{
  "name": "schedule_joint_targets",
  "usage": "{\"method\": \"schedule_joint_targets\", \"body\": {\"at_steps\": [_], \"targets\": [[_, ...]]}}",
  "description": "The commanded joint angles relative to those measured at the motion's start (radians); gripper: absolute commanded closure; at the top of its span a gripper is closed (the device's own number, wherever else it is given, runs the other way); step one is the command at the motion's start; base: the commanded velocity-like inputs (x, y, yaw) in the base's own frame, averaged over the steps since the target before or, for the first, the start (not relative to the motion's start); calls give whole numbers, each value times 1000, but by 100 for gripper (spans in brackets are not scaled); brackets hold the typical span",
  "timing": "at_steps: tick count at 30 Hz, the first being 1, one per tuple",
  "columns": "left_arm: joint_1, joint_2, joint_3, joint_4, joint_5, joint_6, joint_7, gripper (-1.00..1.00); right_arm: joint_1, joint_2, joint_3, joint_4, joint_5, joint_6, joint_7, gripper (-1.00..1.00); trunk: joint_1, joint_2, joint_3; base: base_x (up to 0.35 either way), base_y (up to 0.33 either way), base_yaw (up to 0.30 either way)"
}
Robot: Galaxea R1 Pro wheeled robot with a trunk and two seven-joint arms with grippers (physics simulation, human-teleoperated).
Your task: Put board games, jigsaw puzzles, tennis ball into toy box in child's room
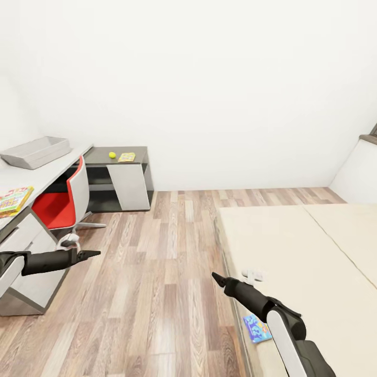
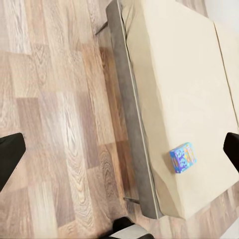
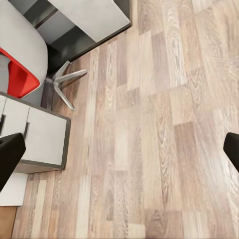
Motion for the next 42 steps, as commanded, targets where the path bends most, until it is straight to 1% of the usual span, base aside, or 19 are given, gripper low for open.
{"method": "schedule_joint_targets", "body": {"at_steps": [1,16,27,34,42], "targets": [[-1,1,-3,1,5,5,0,-100,-1,1,-1,-1,0,5,2,-100,1,-2,-2,0,274,0],[-1,1,-3,1,5,5,0,-100,0,1,-1,0,0,6,2,-100,1,-2,-2,0,266,0],[-1,1,-2,1,5,5,0,-100,0,1,1,-2,1,4,2,-100,1,-2,-2,40,58,0],[-1,1,-2,1,5,5,0,-100,-1,1,49,-1,5,1,1,-100,1,-2,-2,184,64,-155],[-1,1,-2,1,5,5,0,-100,0,1,63,0,6,1,1,-100,1,-2,-2,204,105,-261]]}}
